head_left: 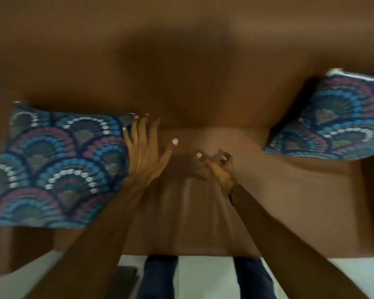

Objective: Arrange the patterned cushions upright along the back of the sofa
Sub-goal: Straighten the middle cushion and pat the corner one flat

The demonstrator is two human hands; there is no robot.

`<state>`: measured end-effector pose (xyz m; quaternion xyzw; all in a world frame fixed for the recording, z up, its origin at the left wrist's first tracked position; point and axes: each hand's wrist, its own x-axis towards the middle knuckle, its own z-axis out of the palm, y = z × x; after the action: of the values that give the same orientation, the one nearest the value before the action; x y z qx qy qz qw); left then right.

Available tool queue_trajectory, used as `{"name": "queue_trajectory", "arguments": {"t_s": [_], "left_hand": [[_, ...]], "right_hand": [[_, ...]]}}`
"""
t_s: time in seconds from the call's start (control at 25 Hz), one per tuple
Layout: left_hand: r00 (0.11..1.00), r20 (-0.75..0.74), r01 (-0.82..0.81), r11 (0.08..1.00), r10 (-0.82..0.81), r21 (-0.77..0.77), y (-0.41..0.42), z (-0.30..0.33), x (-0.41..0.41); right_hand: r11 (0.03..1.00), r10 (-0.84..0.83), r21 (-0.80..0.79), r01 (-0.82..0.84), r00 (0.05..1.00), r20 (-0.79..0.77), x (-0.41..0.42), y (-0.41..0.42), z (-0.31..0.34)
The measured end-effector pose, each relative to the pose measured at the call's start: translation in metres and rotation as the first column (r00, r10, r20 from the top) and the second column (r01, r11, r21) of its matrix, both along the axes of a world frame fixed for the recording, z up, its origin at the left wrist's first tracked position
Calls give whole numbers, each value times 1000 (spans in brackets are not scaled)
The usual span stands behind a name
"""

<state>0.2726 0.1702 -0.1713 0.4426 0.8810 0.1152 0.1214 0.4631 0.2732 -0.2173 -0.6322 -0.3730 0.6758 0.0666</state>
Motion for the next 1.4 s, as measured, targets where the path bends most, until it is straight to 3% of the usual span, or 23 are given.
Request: {"name": "queue_trajectory", "arguments": {"t_s": [0.16, 0.24, 0.4, 0.48, 0.56, 0.64, 0.84, 1.0, 1.24, 1.4], "left_hand": [[961, -147, -235, 972, 236, 24, -87, 26, -144], [909, -85, -414, 908, 408, -59, -125, 31, -194], [723, 224, -615, 757, 654, -223, -190, 20, -254], [615, 361, -674, 705, 701, -222, -193, 21, -254], [585, 368, -736, 664, 723, -133, -182, 27, -242], [605, 349, -763, 647, 716, -3, -168, 34, -220], [610, 665, -730, 632, 432, 260, -102, 51, -128], [566, 792, -606, 767, 228, 213, -30, 42, -66], [569, 809, -459, 873, 146, 165, 24, 6, -7], [666, 722, -352, 932, 188, 83, 39, -21, 5]], "right_hand": [[987, 144, -47, -152, 979, -145, -149, -77, 15], [956, 275, -40, -289, 939, -208, -203, -111, 21], [955, 266, -83, -286, 943, -201, -252, -140, 22], [937, 291, -136, -322, 935, -203, -244, -135, 26], [936, 287, -150, -319, 937, -201, -230, -127, 36], [949, 251, -136, -283, 944, -215, -209, -114, 47], [996, 83, 43, -76, 978, -190, -99, -42, 78], [971, 94, 230, -62, 987, -129, -13, 30, 89], [897, 116, 429, -106, 993, 3, 49, 101, 70], [939, 31, 340, -54, 997, 72, 49, 105, 42]]}}
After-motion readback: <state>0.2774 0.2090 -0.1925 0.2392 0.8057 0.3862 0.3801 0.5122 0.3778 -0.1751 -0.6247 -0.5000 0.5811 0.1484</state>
